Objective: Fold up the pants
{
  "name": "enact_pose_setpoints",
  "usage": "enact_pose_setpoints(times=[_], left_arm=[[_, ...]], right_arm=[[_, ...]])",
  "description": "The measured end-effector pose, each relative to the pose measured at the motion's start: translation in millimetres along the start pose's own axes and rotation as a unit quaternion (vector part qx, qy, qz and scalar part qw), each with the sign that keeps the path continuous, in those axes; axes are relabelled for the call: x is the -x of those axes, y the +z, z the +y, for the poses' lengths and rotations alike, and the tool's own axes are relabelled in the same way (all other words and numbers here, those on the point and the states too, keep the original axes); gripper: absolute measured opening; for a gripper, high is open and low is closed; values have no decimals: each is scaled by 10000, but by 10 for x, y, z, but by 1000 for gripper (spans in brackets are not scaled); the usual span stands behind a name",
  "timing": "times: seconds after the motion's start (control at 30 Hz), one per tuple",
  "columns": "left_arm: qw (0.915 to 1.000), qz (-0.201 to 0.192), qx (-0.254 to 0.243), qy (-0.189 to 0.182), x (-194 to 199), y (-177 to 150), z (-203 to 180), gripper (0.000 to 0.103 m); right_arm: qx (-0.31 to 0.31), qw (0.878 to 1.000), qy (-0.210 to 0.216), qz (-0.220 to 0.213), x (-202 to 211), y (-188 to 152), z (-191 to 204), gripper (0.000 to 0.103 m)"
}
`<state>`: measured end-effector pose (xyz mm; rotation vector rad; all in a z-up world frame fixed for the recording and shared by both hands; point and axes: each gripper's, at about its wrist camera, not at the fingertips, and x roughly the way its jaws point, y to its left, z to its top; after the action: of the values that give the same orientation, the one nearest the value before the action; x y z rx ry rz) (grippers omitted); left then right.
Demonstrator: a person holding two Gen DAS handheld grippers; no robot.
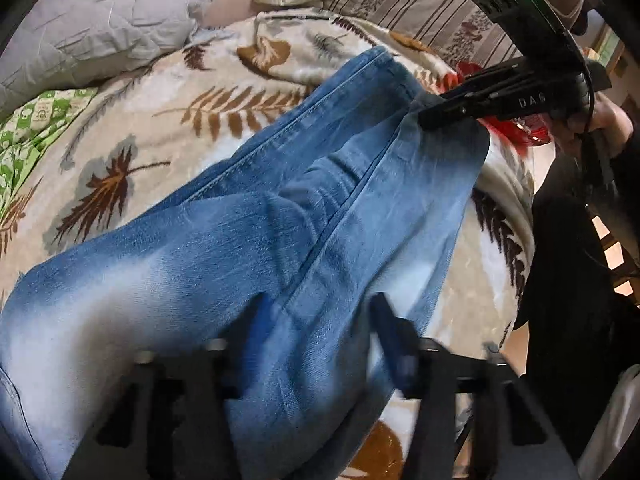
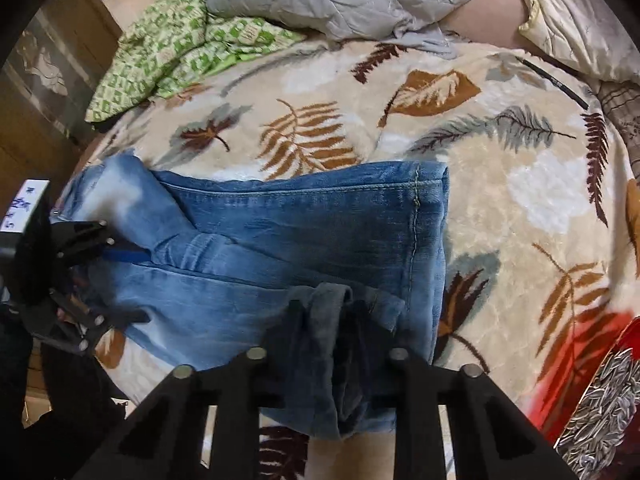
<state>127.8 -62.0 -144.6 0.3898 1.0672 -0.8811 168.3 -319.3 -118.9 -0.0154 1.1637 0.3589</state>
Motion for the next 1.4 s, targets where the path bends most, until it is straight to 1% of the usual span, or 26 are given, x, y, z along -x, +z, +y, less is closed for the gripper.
enact_pose_setpoints(times=[0.03, 0.07, 0.13, 0.17, 0.27, 0.43, 0.5, 0.53, 0.63, 0.67, 0.73, 0.77, 0.8, 0.83, 0.87, 0.9, 0.93, 0.97, 1.0, 1.03, 1.1, 1.17, 1.23, 1.33, 1.4], left_arm=[[10000, -48, -10, 28, 26, 2, -11, 35], [9999, -85, -52, 36, 50, 5, -25, 22], [9993, -247, -246, 144, 141, -2, -110, 12], [9988, -318, -345, 166, 190, -19, -163, 9], [9972, -335, -629, 221, 238, -88, -311, 6], [9946, -482, -850, 342, 302, -302, -554, 5], [9946, -494, -860, 321, 293, -404, -638, 1], [9947, -463, -863, 305, 268, -447, -674, 1], [9949, -264, -879, 421, 124, -581, -729, 1], [9954, -264, -817, 415, 109, -597, -730, 2], [9966, -391, -618, 376, 179, -600, -726, 2], [9969, -459, -532, 356, 233, -591, -715, 6], [9970, -510, -438, 382, 298, -577, -700, 15], [9968, -594, -356, 407, 378, -560, -685, 46], [9962, -743, -278, 369, 469, -546, -670, 76], [9952, -904, -199, 322, 545, -538, -664, 83], [9936, -1097, -67, 263, 652, -510, -640, 86], [9920, -1247, 64, 196, 753, -466, -608, 87], [9909, -1331, 124, 166, 808, -434, -590, 87], [9890, -1458, 173, 155, 876, -376, -564, 88], [9872, -1583, 152, 115, 946, -252, -516, 88], [9882, -1531, 38, 41, 914, -77, -460, 88], [9890, -1461, -101, 191, 825, 73, -412, 88], [9931, -1034, -483, 254, 559, 320, -352, 88], [9946, -568, -834, 257, 327, 481, -311, 88]], right_arm=[[84, 9999, -20, -51, 39, -20, 9, 21], [177, 9998, -40, -104, 76, -36, 34, 18], [448, 9985, -70, -293, 207, -99, 112, 16], [587, 9975, -65, -383, 272, -131, 160, 14], [1179, 9910, -64, -634, 469, -307, 335, 12], [1815, 9814, -173, -593, 594, -633, 519, 12], [2022, 9780, -149, -486, 609, -757, 550, 12], [2108, 9768, -139, -352, 592, -823, 557, 12], [2210, 9752, -144, 38, 478, -983, 554, 12], [2167, 9761, -140, 101, 448, -1021, 539, 12], [2051, 9786, -104, 149, 436, -1059, 510, 12], [1977, 9801, -132, 100, 458, -1080, 501, 12], [1863, 9824, -108, 63, 494, -1084, 471, 12], [1748, 9846, -24, 92, 533, -1081, 428, 14], [1686, 9857, -20, 61, 575, -1075, 403, 18], [1603, 9871, -30, -3, 634, -1056, 366, 22], [1533, 9882, -28, -17, 668, -1037, 329, 41], [1428, 9897, -46, -47, 708, -1006, 282, 73], [1355, 9907, -75, -128, 740, -972, 269, 82], [1251, 9917, -50, -296, 789, -939, 239, 83], [1008, 9939, 148, -420, 828, -865, 177, 83], [749, 9952, 241, -575, 851, -797, 119, 83], [589, 9955, 255, -701, 805, -711, 121, 83], [403, 9962, 258, -729, 662, -575, 98, 83], [254, 9967, 311, -700, 538, -492, 67, 82]])
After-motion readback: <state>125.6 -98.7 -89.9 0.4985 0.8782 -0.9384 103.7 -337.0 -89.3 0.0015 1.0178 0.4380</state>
